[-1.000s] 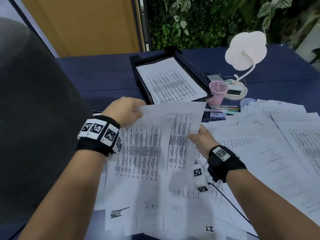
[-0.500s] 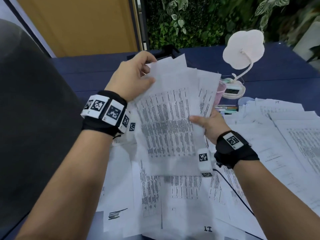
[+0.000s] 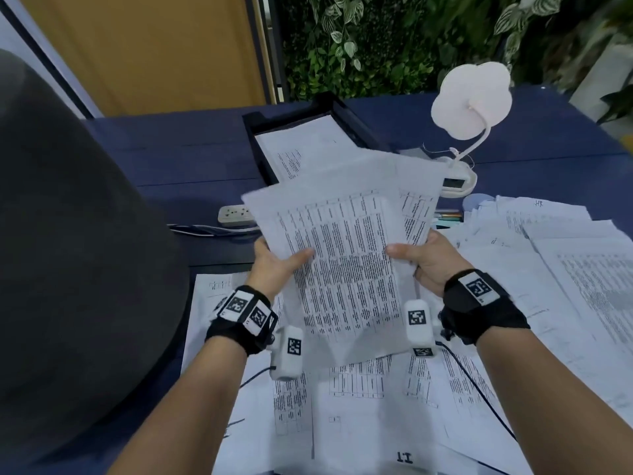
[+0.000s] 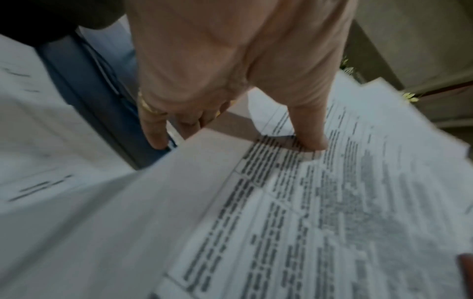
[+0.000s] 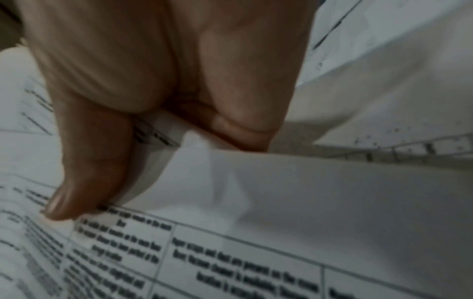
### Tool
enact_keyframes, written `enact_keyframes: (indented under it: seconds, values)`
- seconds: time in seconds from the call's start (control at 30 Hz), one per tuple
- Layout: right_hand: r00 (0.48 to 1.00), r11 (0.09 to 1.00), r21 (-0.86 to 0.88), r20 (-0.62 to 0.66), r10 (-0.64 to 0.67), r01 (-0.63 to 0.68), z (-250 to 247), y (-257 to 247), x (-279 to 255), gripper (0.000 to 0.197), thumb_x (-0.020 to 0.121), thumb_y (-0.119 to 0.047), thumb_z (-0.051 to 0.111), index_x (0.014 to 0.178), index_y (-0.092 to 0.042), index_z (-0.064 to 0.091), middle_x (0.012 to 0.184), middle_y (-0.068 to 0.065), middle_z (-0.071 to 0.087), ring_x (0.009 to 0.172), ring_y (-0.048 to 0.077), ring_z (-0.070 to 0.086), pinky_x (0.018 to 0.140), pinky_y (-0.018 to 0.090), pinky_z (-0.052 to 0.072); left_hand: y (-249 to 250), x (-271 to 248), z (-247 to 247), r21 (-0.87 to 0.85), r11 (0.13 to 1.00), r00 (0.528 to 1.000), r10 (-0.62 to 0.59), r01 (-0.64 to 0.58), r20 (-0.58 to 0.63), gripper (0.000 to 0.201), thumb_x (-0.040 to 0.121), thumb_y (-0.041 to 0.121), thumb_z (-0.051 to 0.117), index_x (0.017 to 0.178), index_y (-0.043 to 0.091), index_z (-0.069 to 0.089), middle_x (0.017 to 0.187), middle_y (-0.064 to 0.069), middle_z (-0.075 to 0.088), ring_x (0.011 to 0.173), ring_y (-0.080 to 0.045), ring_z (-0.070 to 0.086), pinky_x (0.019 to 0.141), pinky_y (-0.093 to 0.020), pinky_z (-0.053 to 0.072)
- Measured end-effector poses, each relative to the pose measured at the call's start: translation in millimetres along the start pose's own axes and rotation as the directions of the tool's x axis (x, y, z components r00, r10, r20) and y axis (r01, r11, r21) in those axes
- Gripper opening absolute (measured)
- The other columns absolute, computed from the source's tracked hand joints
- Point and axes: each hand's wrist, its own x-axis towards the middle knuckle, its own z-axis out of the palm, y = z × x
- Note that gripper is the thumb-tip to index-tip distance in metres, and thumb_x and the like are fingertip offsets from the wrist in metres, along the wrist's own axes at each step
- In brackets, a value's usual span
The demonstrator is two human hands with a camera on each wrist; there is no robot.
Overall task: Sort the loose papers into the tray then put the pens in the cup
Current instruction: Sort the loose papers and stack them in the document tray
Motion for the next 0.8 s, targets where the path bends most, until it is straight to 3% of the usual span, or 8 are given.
enact_keyframes:
  seconds: [0.13, 0.23, 0.33, 0.47, 0.53, 0.6, 0.7, 0.8]
  values:
    - [0.998, 0.992, -0.114, 0.039, -0.053, 0.058, 3.7, -4.4, -4.1, 0.047, 0.054, -0.007, 0.079, 0.099, -0.016, 0.067, 0.102, 0.006, 0.073, 0.099, 0.022, 0.069, 0.090, 0.035, 0.053, -12.4, -4.2, -5.9, -0.070, 0.995, 0.987, 0.083, -0.073, 0.141, 0.074, 0.074, 0.021, 0.081, 0.135, 0.008, 0.041, 0.125, -0.005, 0.063, 0.117, -0.020, 0.059, 0.102, -0.038, 0.046]
    - [0.991, 0.985, -0.116, -0.026, -0.135, 0.131, 8.4, -10.7, -2.6, 0.043, 0.069, 0.005, 0.071, 0.107, -0.014, 0.063, 0.109, 0.008, 0.070, 0.104, 0.025, 0.066, 0.094, 0.038, 0.051, -4.8, -6.8, -7.8, -0.130, 0.986, 0.991, 0.115, -0.106, 0.071, 0.041, 0.086, 0.006, 0.065, 0.126, 0.005, 0.055, 0.120, -0.008, 0.066, 0.111, -0.020, 0.063, 0.099, -0.037, 0.049]
    - [0.973, 0.972, -0.134, -0.106, -0.207, 0.192, 9.5, -12.9, 1.2, 0.042, 0.074, 0.005, 0.070, 0.111, -0.013, 0.059, 0.111, 0.008, 0.069, 0.106, 0.025, 0.065, 0.093, 0.037, 0.053, 11.3, -9.5, -8.7, -0.167, 0.968, 0.982, 0.190, -0.190, -0.011, 0.038, 0.088, 0.005, 0.062, 0.125, 0.004, 0.055, 0.119, -0.008, 0.066, 0.109, -0.015, 0.064, 0.098, -0.032, 0.049]
    - [0.961, 0.963, -0.168, -0.145, -0.234, 0.209, 11.2, -15.5, 0.6, 0.034, 0.078, 0.000, 0.069, 0.109, -0.011, 0.063, 0.108, 0.008, 0.071, 0.104, 0.026, 0.066, 0.095, 0.047, 0.050, 33.1, -16.0, -13.9, -0.160, 0.938, 0.952, 0.302, -0.307, -0.050, 0.031, 0.086, 0.002, 0.063, 0.116, 0.007, 0.059, 0.112, -0.002, 0.068, 0.105, -0.015, 0.065, 0.098, -0.032, 0.049]
    - [0.954, 0.947, -0.202, -0.117, -0.277, 0.250, 16.9, -22.5, -1.0, 0.030, 0.084, 0.001, 0.064, 0.112, -0.010, 0.062, 0.108, 0.005, 0.071, 0.102, 0.022, 0.067, 0.090, 0.039, 0.053, 45.3, -18.8, -15.5, -0.174, 0.918, 0.933, 0.358, -0.357, -0.030, 0.033, 0.087, -0.001, 0.061, 0.116, 0.013, 0.058, 0.115, -0.003, 0.067, 0.109, -0.016, 0.064, 0.096, -0.030, 0.050]
    - [0.942, 0.931, -0.192, -0.069, -0.328, 0.311, 26.2, -34.4, -2.7, 0.030, 0.085, 0.001, 0.061, 0.112, -0.011, 0.060, 0.104, -0.002, 0.072, 0.097, 0.013, 0.067, 0.082, 0.027, 0.054, 58.4, -19.2, -14.8, -0.189, 0.894, 0.913, 0.407, -0.406, -0.034, 0.037, 0.087, -0.005, 0.060, 0.122, 0.006, 0.055, 0.118, -0.006, 0.065, 0.111, -0.017, 0.063, 0.097, -0.030, 0.050]
    - [0.909, 0.899, -0.178, -0.043, -0.414, 0.400, 39.1, -52.9, -1.8, 0.036, 0.086, 0.003, 0.059, 0.118, -0.012, 0.054, 0.115, 0.003, 0.066, 0.111, 0.020, 0.062, 0.097, 0.034, 0.049, 80.3, -20.8, -11.5, -0.211, 0.853, 0.878, 0.471, -0.477, -0.082, 0.035, 0.086, -0.007, 0.061, 0.119, 0.004, 0.055, 0.112, 0.002, 0.066, 0.105, -0.010, 0.064, 0.092, -0.026, 0.051]
    - [0.862, 0.855, -0.175, -0.053, -0.504, 0.489, 47.3, -70.2, -6.2, 0.037, 0.085, 0.003, 0.058, 0.119, -0.007, 0.050, 0.117, 0.007, 0.063, 0.112, 0.021, 0.060, 0.100, 0.035, 0.047, 95.8, -21.3, -9.9, -0.244, 0.816, 0.851, 0.511, -0.525, -0.122, 0.036, 0.086, -0.008, 0.060, 0.116, 0.010, 0.054, 0.112, 0.001, 0.065, 0.105, -0.011, 0.064, 0.091, -0.025, 0.051]
